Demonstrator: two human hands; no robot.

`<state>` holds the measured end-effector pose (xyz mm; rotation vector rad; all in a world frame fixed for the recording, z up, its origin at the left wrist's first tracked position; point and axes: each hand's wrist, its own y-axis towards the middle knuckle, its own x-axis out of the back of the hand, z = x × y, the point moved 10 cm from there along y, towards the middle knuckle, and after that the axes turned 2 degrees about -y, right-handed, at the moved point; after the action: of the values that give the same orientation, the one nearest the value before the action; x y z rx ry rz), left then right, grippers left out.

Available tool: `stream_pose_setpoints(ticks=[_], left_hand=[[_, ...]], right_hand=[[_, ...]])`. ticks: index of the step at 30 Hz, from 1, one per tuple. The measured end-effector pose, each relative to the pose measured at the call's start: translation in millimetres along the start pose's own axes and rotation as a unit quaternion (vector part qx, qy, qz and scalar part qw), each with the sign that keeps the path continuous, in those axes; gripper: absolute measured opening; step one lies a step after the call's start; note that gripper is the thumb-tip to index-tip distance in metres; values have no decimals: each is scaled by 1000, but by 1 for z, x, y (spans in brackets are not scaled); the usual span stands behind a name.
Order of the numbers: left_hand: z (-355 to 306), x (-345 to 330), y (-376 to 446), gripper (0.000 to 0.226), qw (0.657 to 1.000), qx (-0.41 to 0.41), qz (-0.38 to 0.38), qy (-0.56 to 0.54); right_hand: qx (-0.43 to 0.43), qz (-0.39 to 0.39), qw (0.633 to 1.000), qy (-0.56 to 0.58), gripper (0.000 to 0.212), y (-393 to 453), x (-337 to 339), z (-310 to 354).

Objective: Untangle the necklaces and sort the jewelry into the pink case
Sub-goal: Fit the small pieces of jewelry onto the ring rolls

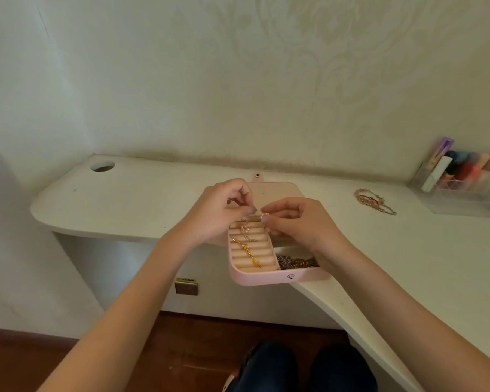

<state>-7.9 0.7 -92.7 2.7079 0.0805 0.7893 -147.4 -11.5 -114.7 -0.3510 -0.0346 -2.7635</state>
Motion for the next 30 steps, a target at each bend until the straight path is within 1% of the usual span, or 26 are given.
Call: stream_pose_setpoints(ticks=[4,12,15,18,20,22,26,30], left_hand=[[3,-2,3,20,1000,1,7,14],[5,-8,7,26,999,-3,26,33],[3,-8,8,30,999,-13,33,41],[2,-11,10,32,997,-12,56,57],[3,-15,12,30,994,2,84,67],[3,-17,15,24,990,11,108,85],[-5,-18,16,22,985,-16,127,113],[-14,-17,11,33,982,-44,133,129]], right_hand=[[25,-29,996,-75,17,3,4,-1],[134,-69,964,-221,3,-3,1,16],[154,-64,953,-252,3,-5,-4,20],[170,-53,942,-285,5,-6,-9,22],[185,-47,926,-325,7,-8,-14,24],[198,-49,918,-341,9,-10,-16,26],[215,-55,902,-371,12,-13,-18,30],[226,-55,892,-389,13,-15,-21,33]])
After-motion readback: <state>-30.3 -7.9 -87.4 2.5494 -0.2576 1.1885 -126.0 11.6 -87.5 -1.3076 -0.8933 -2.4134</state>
